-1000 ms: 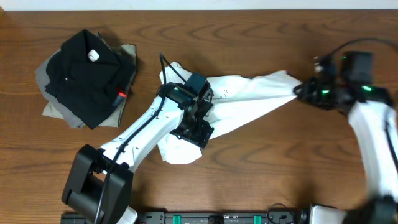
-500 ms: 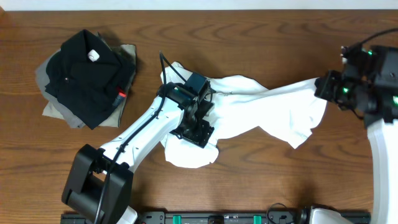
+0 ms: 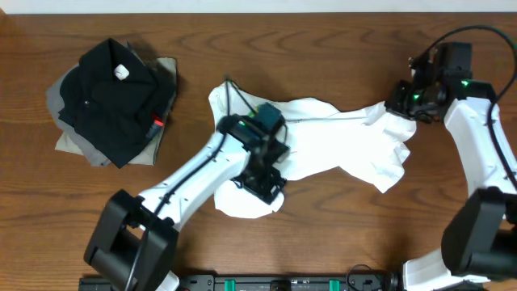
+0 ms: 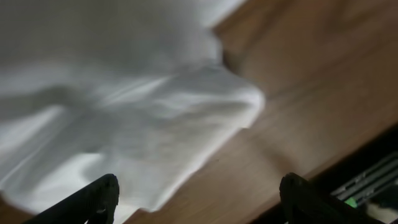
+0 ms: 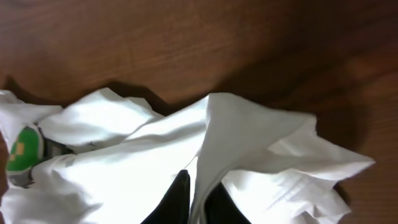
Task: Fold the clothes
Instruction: 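Grasp the white T-shirt's upper left with the left gripper and pull it left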
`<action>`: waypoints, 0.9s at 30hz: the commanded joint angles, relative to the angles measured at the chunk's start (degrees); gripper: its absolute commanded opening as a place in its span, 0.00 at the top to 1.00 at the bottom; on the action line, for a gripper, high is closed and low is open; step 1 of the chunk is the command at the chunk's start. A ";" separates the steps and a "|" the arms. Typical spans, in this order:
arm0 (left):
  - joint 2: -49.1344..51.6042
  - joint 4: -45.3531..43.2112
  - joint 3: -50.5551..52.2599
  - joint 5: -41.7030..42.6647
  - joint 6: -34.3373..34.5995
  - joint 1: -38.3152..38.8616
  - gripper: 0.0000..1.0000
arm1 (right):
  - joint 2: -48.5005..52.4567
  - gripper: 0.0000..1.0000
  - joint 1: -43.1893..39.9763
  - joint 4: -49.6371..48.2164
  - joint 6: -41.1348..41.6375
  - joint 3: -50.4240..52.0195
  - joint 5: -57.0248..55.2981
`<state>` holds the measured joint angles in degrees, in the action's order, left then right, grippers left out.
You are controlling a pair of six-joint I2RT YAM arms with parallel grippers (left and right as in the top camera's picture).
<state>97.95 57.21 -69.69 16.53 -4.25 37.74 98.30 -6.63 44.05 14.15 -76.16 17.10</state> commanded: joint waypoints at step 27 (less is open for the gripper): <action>5.16 4.57 -4.50 -17.70 -3.80 6.12 0.94 | 0.39 0.51 0.33 -0.35 1.18 -0.11 0.46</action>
<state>107.68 60.60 -70.94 -0.27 -12.08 45.63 98.74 -6.61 43.81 15.31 -76.16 17.15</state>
